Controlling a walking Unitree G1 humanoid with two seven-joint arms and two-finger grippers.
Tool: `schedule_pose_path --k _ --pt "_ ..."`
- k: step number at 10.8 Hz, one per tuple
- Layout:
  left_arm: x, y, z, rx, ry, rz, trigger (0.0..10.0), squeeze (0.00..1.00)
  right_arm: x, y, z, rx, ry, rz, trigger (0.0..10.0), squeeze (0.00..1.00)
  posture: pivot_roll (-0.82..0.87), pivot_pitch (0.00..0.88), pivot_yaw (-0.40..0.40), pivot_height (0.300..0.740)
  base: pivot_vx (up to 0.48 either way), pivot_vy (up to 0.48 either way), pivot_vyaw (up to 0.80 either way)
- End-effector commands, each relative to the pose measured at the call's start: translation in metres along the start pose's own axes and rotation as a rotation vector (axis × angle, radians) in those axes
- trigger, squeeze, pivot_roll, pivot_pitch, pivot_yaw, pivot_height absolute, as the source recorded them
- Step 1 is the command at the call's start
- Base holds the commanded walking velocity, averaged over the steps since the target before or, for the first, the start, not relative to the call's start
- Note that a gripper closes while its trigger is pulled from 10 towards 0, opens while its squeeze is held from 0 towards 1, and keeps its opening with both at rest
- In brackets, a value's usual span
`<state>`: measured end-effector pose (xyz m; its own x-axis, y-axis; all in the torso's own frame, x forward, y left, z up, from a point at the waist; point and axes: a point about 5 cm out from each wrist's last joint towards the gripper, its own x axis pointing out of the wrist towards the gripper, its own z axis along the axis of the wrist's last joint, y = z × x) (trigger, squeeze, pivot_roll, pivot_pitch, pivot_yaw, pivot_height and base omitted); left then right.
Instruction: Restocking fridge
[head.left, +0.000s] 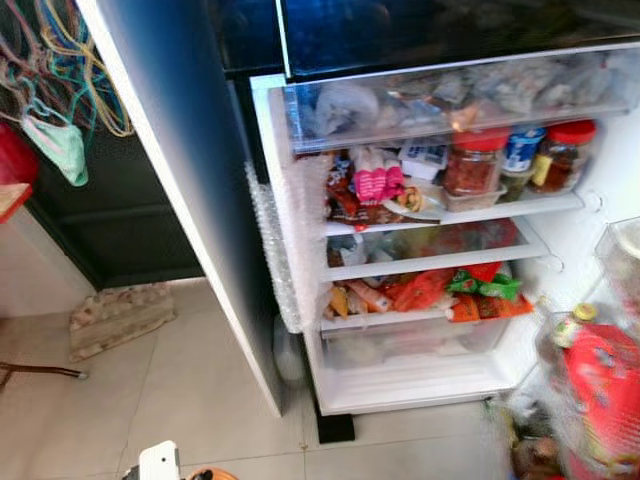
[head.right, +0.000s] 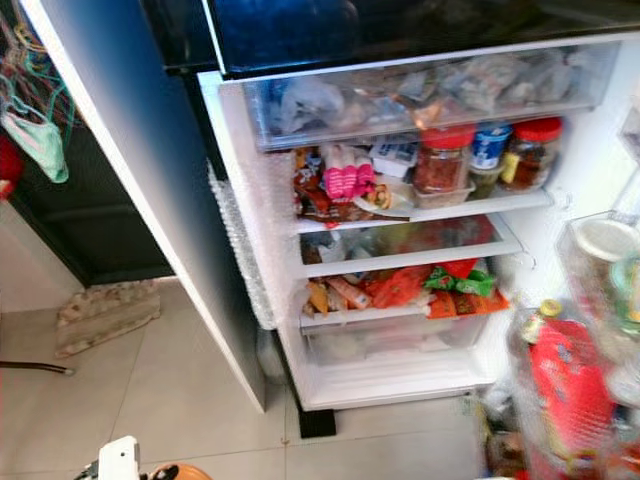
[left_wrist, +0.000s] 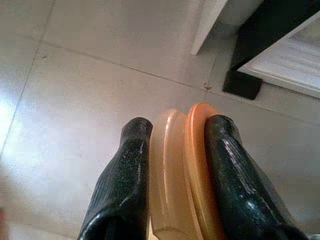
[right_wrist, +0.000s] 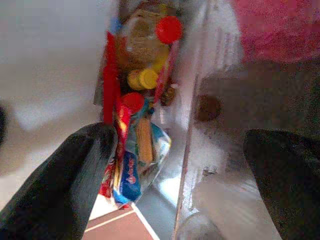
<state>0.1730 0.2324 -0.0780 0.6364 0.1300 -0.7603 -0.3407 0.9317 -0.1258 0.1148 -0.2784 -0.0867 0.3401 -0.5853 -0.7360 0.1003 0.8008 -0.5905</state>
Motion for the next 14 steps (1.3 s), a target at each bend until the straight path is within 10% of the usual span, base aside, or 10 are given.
schedule_pose_path --k 1,4,9,14 --pt "-0.002 0.001 -0.009 0.023 0.038 0.002 10.0 0.0 0.005 -0.02 0.011 0.018 -0.039 -0.089 10.0 0.0 0.02 0.024 0.05 0.74 0.0 -0.289 0.0" --pt "-0.002 0.0 -0.009 0.025 0.037 0.0 10.0 0.0 0.004 -0.012 0.012 0.045 -0.038 -0.037 10.0 0.0 0.02 0.027 0.051 0.74 0.0 -0.29 0.0" --pt "-0.001 -0.004 -0.008 0.038 0.032 -0.014 10.0 0.0 -0.027 0.073 0.025 0.141 -0.068 0.458 10.0 0.0 0.02 0.033 0.05 0.74 0.0 -0.289 0.0" --pt "0.0 -0.01 -0.006 0.052 0.022 -0.04 10.0 0.0 -0.027 0.072 0.017 0.15 -0.043 0.523 10.0 0.0 0.02 0.036 0.049 0.74 0.0 -0.288 0.0"
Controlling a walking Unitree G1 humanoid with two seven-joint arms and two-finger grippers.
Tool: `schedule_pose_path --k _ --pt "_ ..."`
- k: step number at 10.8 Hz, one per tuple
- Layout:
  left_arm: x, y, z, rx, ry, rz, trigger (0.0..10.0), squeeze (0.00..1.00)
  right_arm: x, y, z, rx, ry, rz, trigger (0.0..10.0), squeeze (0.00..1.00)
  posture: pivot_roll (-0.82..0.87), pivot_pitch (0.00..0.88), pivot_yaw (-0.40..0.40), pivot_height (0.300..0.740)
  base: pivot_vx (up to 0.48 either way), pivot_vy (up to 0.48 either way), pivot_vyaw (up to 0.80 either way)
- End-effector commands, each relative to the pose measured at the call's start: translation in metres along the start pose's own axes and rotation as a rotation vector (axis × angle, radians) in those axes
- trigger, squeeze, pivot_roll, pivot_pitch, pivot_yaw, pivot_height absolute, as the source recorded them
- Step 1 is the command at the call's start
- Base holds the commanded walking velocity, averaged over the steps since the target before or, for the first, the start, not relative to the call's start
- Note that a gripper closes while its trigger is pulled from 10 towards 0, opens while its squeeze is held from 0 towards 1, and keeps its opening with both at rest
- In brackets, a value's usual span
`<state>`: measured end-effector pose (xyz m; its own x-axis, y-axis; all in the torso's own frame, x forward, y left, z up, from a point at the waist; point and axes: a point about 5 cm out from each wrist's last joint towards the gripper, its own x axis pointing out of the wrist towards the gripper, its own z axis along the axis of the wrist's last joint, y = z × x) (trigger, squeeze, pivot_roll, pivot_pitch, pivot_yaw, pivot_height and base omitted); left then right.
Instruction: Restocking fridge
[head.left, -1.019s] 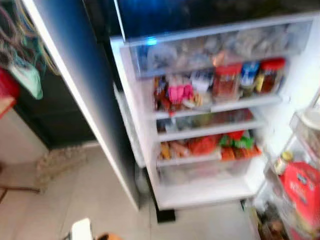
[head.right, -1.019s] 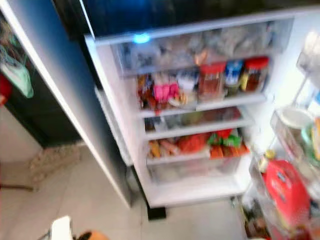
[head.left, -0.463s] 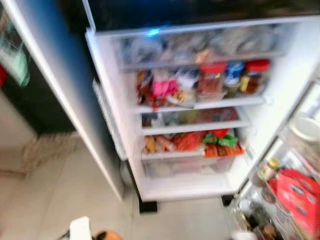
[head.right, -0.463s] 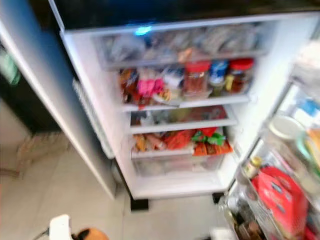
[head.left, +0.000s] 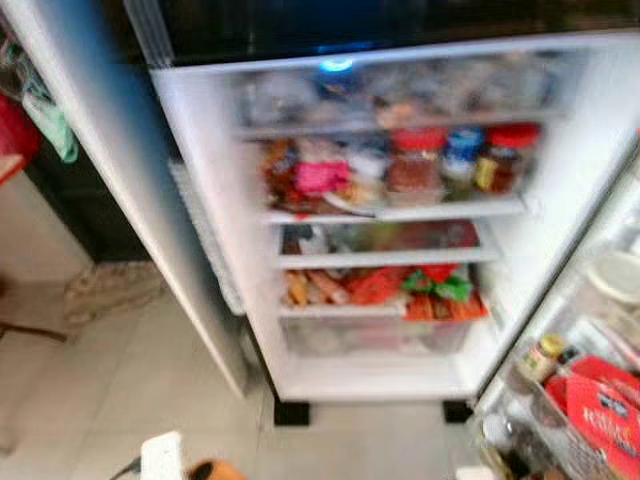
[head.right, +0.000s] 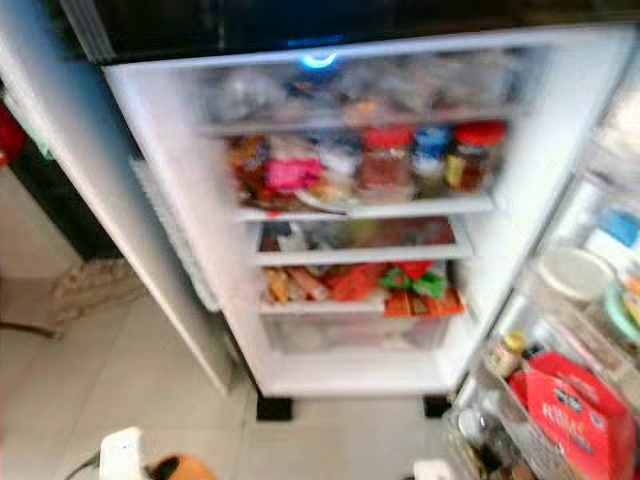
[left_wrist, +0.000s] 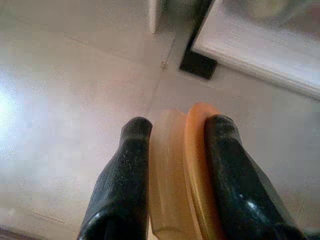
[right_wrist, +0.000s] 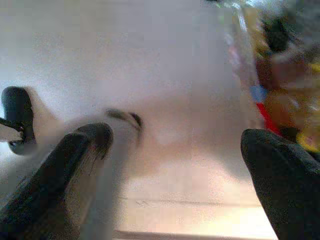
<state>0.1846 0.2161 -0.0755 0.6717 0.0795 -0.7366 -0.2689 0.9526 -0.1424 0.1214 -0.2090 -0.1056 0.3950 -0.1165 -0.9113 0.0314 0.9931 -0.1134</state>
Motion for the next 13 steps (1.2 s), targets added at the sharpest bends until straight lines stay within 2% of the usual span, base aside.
schedule_pose_path --k 1,2,4,6,7,8,10,12,13 --pt "-0.004 0.009 -0.01 0.005 0.046 0.021 10.0 0.0 0.001 0.006 0.008 0.016 -0.024 0.016 10.0 0.0 0.02 0.036 0.049 0.74 0.0 -0.285 0.0" --pt "0.0 0.005 0.007 0.037 -0.026 -0.024 10.0 0.0 0.0 -0.002 0.001 0.018 -0.011 -0.008 10.0 0.0 0.01 0.033 0.053 0.74 0.0 0.0 0.0" --pt "0.003 -0.002 0.049 0.165 -0.206 -0.103 10.0 0.0 0.0 0.0 0.0 0.012 -0.007 -0.01 10.0 0.0 0.01 0.024 0.056 0.74 0.0 0.0 0.0" --pt "-0.004 -0.02 0.096 0.148 -0.45 -0.223 10.0 0.0 0.0 0.009 -0.001 0.0 -0.007 -0.003 10.0 0.0 0.01 0.018 0.057 0.74 0.0 0.0 0.0" --pt "-0.01 -0.033 0.11 0.074 -0.521 -0.286 10.0 0.0 0.0 0.01 -0.001 -0.003 -0.009 -0.009 10.0 0.0 0.01 0.015 0.056 0.74 0.0 0.0 0.0" --pt "-0.016 -0.047 0.12 -0.021 -0.547 -0.383 10.0 0.0 0.0 0.008 -0.002 0.004 -0.015 -0.022 10.0 0.0 0.0 0.014 0.056 0.74 0.0 0.0 0.0" --pt "-0.03 -0.068 0.123 -0.183 -0.532 -0.54 10.0 0.0 -0.001 0.0 0.001 0.06 -0.052 -0.067 10.0 0.0 0.01 0.019 0.058 0.74 0.0 0.0 0.0" --pt "-0.033 -0.068 0.116 -0.227 -0.512 -0.541 10.0 0.0 -0.001 -0.004 0.005 0.087 -0.074 -0.095 10.0 0.0 0.01 0.038 0.052 0.74 0.0 0.0 0.0" --pt "-0.034 -0.07 0.119 -0.254 -0.513 -0.553 10.0 0.0 0.0 -0.004 0.006 0.083 -0.069 -0.094 10.0 0.0 0.01 0.046 0.049 0.74 0.0 0.0 -0.47"
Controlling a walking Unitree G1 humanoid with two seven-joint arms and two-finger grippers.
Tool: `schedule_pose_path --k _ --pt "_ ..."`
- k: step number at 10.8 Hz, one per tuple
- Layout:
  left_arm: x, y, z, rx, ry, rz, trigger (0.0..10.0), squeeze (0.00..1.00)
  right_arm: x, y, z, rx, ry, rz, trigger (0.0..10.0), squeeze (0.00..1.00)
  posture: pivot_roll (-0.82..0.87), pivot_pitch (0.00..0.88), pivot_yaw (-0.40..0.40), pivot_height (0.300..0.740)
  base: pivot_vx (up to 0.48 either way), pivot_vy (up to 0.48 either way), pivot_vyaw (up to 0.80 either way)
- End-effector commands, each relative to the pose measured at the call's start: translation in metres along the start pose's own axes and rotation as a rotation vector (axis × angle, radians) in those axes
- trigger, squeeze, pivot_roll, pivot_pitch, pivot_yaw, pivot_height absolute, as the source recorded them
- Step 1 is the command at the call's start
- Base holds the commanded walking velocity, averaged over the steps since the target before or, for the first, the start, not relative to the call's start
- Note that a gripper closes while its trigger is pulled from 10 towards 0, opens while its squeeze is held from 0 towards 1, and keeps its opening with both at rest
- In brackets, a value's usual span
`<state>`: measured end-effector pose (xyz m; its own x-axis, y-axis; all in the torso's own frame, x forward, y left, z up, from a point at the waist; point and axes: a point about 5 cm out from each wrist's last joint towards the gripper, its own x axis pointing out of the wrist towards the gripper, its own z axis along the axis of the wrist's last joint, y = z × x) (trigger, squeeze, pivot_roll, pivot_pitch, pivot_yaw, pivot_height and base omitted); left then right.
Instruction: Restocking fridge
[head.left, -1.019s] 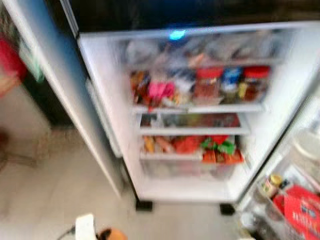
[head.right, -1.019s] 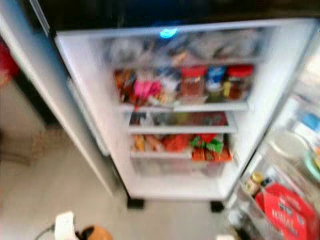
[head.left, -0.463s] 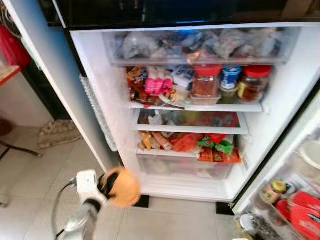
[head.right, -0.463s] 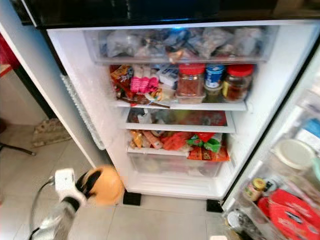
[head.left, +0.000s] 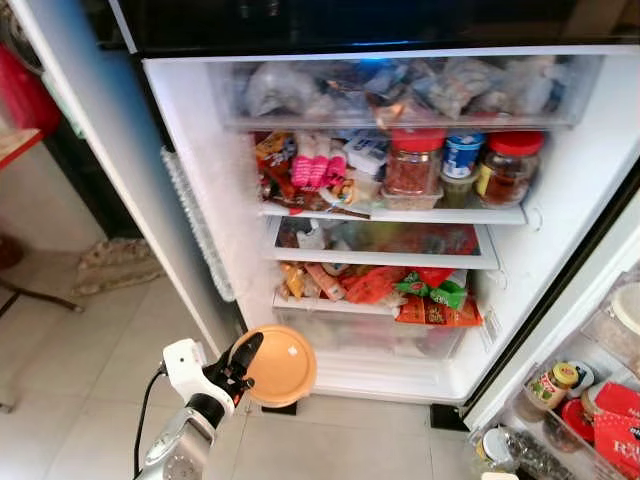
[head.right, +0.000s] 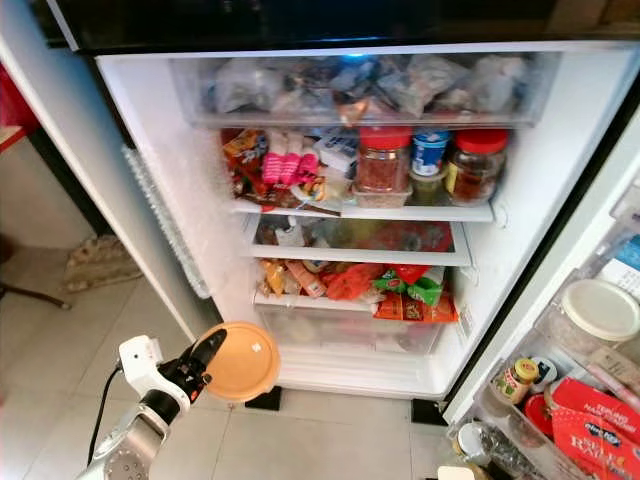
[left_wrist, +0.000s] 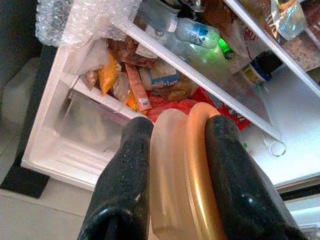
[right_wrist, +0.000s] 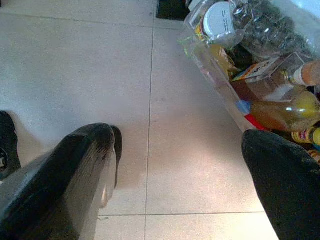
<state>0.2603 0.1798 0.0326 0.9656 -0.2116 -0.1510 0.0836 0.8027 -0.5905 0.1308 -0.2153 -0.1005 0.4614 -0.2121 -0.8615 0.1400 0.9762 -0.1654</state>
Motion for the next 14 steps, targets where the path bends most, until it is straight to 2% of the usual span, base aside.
schedule_pose_path --k 1,3,13,14 --pt "0.0022 -0.0036 0.0113 0.008 -0.029 -0.007 10.0 0.0 -0.0006 0.002 -0.0042 0.014 0.018 0.004 10.0 0.0 0.02 0.049 0.047 0.74 0.0 0.0 -0.79" --pt "0.0039 -0.0056 0.0175 0.012 -0.027 -0.003 10.0 0.0 -0.0005 0.0033 -0.0033 0.011 0.017 0.01 10.0 0.0 0.02 0.058 0.046 0.74 0.0 0.0 -0.78" --pt "0.0022 -0.0072 0.0191 0.004 -0.014 0.003 10.0 0.0 -0.0004 0.0033 -0.0032 0.012 0.017 0.009 10.0 0.0 0.02 0.058 0.046 0.74 0.0 0.0 -0.78" --pt "0.0068 -0.0087 0.0212 -0.005 -0.034 0.004 10.0 0.0 -0.0005 0.0065 -0.0016 -0.033 0.001 0.022 10.0 0.0 0.01 0.061 0.041 0.74 0.285 0.0 0.0"
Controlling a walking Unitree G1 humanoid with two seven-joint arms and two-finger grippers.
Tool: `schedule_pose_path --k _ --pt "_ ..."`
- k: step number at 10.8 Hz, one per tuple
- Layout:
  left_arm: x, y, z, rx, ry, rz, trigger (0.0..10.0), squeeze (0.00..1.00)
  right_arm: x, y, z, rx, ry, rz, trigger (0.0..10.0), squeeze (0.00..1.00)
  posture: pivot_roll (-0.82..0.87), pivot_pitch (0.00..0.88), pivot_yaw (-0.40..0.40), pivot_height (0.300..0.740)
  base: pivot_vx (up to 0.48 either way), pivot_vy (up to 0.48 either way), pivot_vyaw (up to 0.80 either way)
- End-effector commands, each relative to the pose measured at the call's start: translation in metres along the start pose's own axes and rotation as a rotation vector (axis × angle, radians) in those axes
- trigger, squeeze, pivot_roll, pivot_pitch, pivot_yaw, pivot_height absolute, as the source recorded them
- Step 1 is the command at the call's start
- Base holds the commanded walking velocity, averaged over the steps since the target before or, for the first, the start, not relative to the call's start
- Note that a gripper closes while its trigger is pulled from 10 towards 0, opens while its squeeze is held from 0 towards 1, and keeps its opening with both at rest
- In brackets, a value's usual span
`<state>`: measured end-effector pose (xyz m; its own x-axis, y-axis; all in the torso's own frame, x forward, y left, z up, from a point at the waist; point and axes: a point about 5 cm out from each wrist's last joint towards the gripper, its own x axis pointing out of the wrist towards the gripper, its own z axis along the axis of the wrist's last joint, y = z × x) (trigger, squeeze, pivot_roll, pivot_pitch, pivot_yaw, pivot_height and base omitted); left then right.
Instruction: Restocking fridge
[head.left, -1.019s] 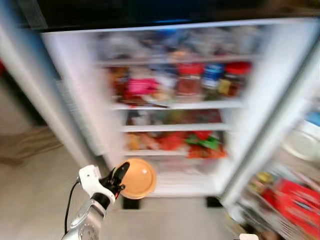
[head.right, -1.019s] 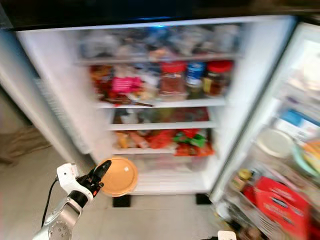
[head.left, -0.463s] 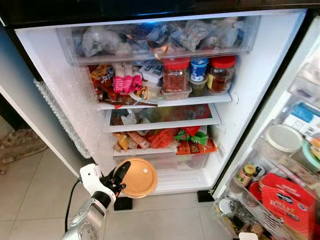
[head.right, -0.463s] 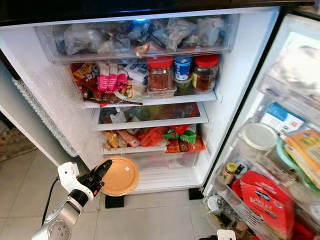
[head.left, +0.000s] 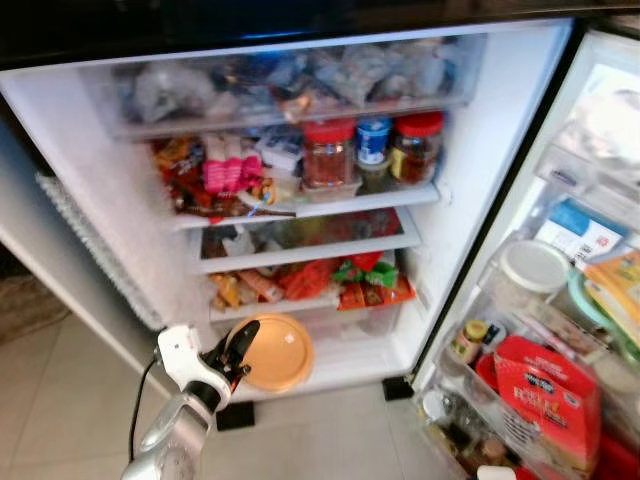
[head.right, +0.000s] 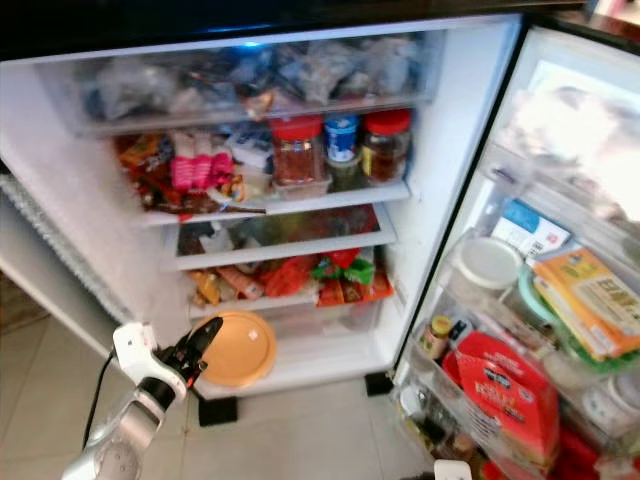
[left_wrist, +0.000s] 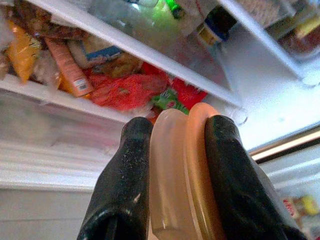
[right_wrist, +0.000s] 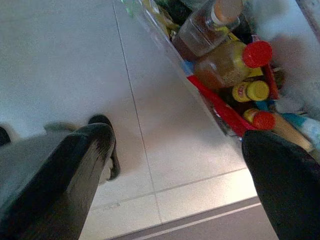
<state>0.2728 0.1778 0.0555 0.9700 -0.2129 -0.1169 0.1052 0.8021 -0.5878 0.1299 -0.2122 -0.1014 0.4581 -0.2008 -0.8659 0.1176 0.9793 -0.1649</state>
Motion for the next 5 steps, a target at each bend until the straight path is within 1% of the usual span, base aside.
schedule_pose_path --k 1,5 --pt "-0.0017 0.0049 0.0012 -0.012 -0.009 0.024 10.0 0.0 -0.0002 0.0038 0.0001 -0.019 -0.006 0.012 10.0 0.0 0.01 0.06 0.04 0.74 0.289 0.0 0.0" --pt "-0.0005 0.0036 0.0024 -0.009 -0.014 0.019 10.0 0.0 0.0 0.005 0.0021 -0.03 -0.014 0.012 10.0 0.0 0.02 0.061 0.04 0.74 0.299 0.0 0.0"
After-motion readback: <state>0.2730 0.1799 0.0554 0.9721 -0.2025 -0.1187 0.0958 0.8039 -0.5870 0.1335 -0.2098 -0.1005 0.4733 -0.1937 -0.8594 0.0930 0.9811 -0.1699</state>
